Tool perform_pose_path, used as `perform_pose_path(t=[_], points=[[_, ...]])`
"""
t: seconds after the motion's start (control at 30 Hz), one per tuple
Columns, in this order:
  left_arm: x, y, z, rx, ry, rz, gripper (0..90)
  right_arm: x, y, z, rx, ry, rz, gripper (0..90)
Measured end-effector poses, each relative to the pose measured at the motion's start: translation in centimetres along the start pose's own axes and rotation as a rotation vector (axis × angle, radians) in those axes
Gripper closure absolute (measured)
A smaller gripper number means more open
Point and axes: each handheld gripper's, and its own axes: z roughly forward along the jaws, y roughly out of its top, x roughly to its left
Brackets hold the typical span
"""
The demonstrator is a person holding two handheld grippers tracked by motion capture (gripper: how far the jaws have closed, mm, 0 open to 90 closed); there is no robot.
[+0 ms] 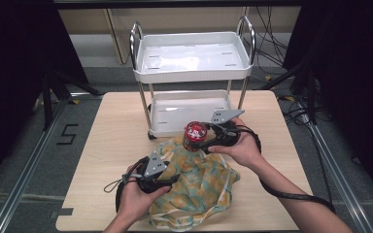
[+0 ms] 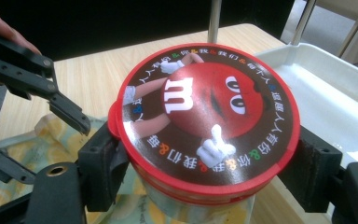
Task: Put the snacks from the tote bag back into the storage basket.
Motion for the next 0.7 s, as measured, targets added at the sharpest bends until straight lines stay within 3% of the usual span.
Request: perform_pose_path(t=[0.03,0.13,0.17,0.23,0.27,0.3,0.4,0.47,0.57,0.63,0.7], points=[[0.2,0.0,0.0,0.006,0.001,0.022,43.8,0.1,0.1,-0.1,0.008,0.012,0.021,26.4],[0.4,0.0,-0.1,0.014,0.007,0.046,44.7,-0.2,0.5,-0.2,-0.007,0.000,0.011,26.4],[0.2,0.0,-0.1,0.012,0.012,0.013,44.9,-0.2,0.5,-0.2,-0.011,-0.003,0.026,26.4],[0.3,0.0,-0.1,0.006,0.018,0.009,45.2,-0.4,0.7,-0.4,-0.008,-0.006,0.024,26.4],[0.5,0.0,-0.2,0.008,0.027,0.017,45.4,-0.7,0.8,-0.4,-0.015,-0.016,-0.004,26.4],[0.6,0.0,-0.2,0.000,0.029,0.014,45.6,-0.6,0.9,-0.4,-0.013,-0.013,0.026,26.4],[0.9,0.0,-0.4,-0.009,0.048,-0.001,45.8,-1.0,1.1,-0.5,-0.011,-0.014,0.010,26.4],[1.4,0.0,-0.5,-0.015,0.067,0.029,45.8,-1.2,1.2,-0.5,-0.027,-0.029,0.005,26.4],[1.7,-0.2,-0.5,-0.015,0.079,0.016,46.0,-1.4,1.5,-0.5,-0.009,-0.033,0.009,26.4],[2.0,-0.2,-0.6,-0.003,0.081,0.050,46.1,-1.6,1.6,-0.4,-0.019,-0.034,0.018,26.4],[1.8,-0.3,-0.5,-0.008,0.083,0.034,46.1,-1.8,1.6,-0.2,-0.019,-0.040,0.018,26.4]])
